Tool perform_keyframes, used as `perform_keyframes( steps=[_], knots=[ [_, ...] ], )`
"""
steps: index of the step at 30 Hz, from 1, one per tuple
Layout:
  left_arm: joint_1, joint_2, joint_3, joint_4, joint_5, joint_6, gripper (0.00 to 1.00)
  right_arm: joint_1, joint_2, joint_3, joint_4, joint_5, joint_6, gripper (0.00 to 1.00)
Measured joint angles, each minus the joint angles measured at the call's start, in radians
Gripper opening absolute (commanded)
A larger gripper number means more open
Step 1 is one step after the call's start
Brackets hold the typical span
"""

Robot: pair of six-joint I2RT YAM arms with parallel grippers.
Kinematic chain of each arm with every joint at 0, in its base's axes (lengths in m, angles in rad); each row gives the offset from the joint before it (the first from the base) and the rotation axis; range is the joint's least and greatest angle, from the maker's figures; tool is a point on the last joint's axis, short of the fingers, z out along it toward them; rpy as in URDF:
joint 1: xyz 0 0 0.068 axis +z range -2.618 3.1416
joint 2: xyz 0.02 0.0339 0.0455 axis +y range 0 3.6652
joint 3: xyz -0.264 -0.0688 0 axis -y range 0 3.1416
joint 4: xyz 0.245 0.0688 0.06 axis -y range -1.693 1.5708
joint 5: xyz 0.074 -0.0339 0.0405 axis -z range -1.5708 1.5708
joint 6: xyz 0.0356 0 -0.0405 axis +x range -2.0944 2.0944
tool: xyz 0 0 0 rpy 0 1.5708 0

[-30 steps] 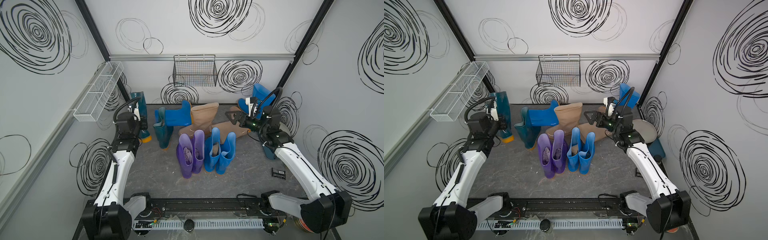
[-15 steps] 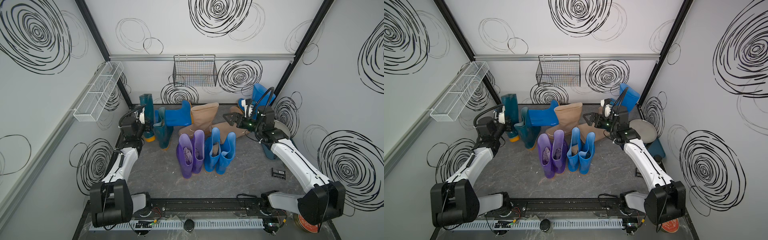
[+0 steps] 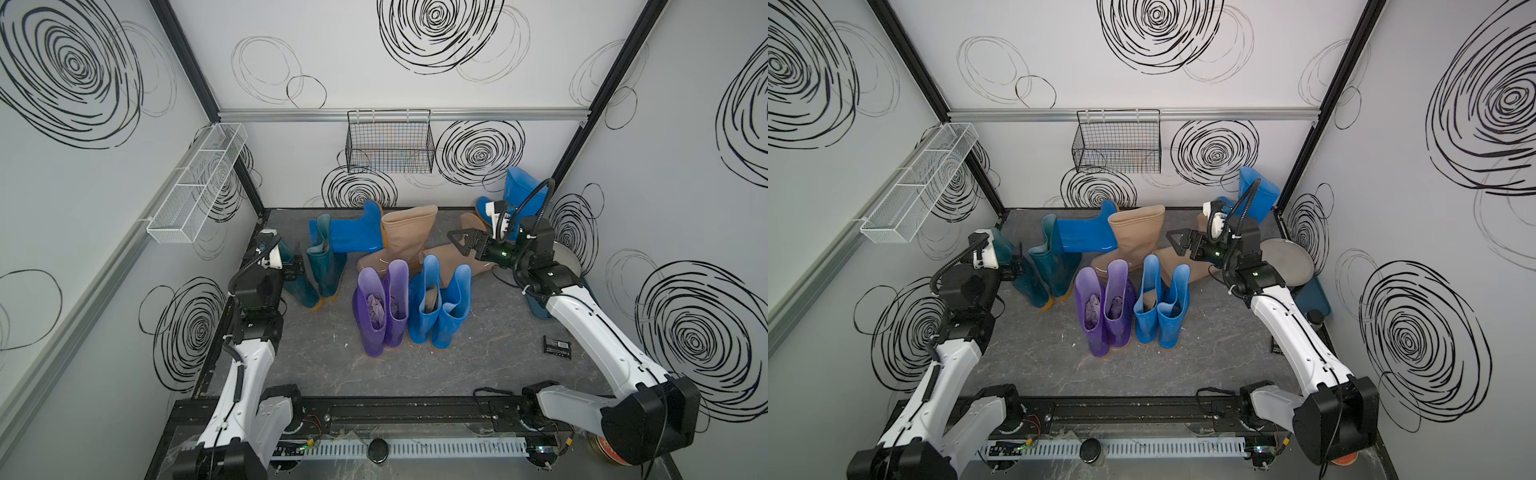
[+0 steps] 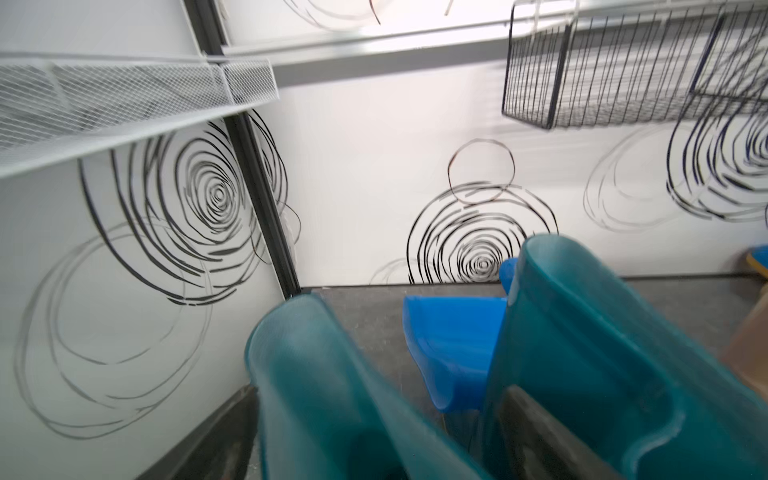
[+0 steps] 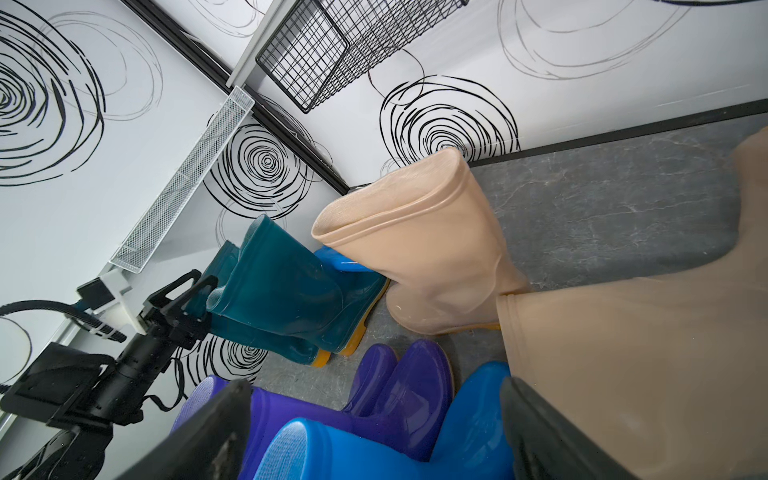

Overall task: Match and arrange rain boots in pairs
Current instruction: Pair a pair of rain boots at the center of the board.

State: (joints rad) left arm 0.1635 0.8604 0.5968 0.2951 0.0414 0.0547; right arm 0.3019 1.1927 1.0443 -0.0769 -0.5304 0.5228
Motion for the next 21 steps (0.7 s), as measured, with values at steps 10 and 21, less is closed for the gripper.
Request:
perform_keyframes(
  steps=[10,21],
  knots=[
    [-0.064,-0.012,0.425,-0.507,-0.159,-0.239,0.99,0.017,-0.003,0.000,0.006,0.007,0.003,0.96],
    [-0.071,0.193,0.658,-0.885,-0.192,-0.497,0.99,0.024,-0.006,-0.025,0.008,0.008,0.003,0.97]
  ],
)
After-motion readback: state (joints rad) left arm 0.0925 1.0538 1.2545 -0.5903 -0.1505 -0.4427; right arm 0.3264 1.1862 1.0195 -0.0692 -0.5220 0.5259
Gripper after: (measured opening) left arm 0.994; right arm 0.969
